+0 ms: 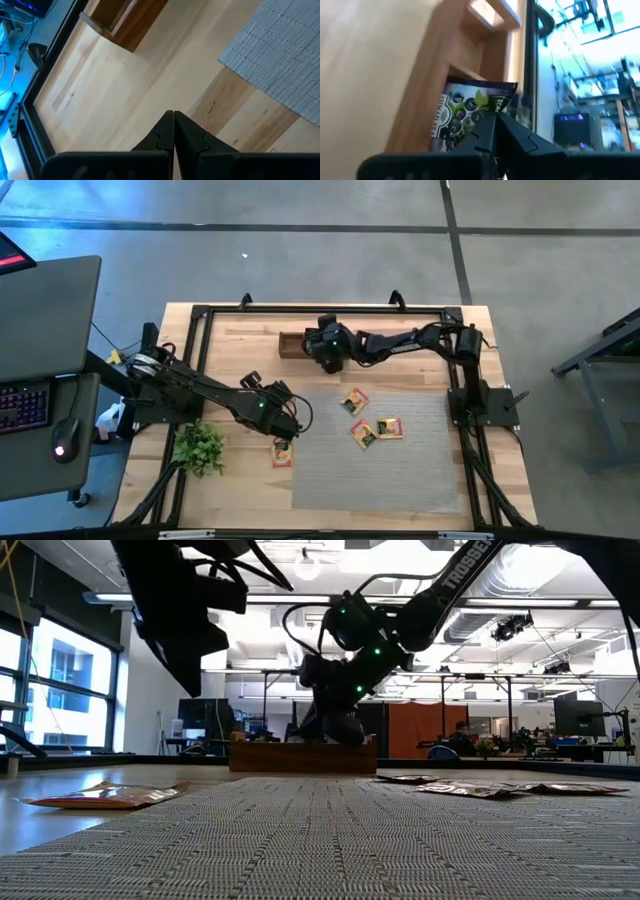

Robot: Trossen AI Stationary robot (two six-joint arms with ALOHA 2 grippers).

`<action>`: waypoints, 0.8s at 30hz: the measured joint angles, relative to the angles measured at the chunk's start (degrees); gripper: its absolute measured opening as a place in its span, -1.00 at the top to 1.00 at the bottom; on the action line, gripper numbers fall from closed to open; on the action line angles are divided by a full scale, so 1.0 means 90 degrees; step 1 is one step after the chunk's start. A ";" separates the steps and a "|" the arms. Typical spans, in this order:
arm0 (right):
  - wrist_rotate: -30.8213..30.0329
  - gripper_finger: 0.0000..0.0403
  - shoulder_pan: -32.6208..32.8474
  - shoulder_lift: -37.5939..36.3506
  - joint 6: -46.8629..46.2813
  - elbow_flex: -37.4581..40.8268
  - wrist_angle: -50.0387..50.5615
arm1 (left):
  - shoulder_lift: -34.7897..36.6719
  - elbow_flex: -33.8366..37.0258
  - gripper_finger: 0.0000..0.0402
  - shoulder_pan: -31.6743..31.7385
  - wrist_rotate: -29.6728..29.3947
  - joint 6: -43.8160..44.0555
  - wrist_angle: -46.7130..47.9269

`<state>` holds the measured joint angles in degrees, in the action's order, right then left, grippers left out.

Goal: Pick & Place Tea
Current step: Put the black tea bag into the middle section of the wooden organizer, then put the orange tea bag into the left section of the wooden organizer

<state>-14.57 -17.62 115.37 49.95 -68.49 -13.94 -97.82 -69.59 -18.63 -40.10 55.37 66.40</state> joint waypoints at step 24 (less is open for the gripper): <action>-0.1746 0.21 0.1429 -0.1543 -0.1979 -0.0007 0.3180 | 0.0150 0.0019 1.00 -0.0085 0.0170 0.1517 0.1850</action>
<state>-30.28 -4.75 101.48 32.14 -68.55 14.68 -96.47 -69.42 -19.40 -38.56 69.03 83.05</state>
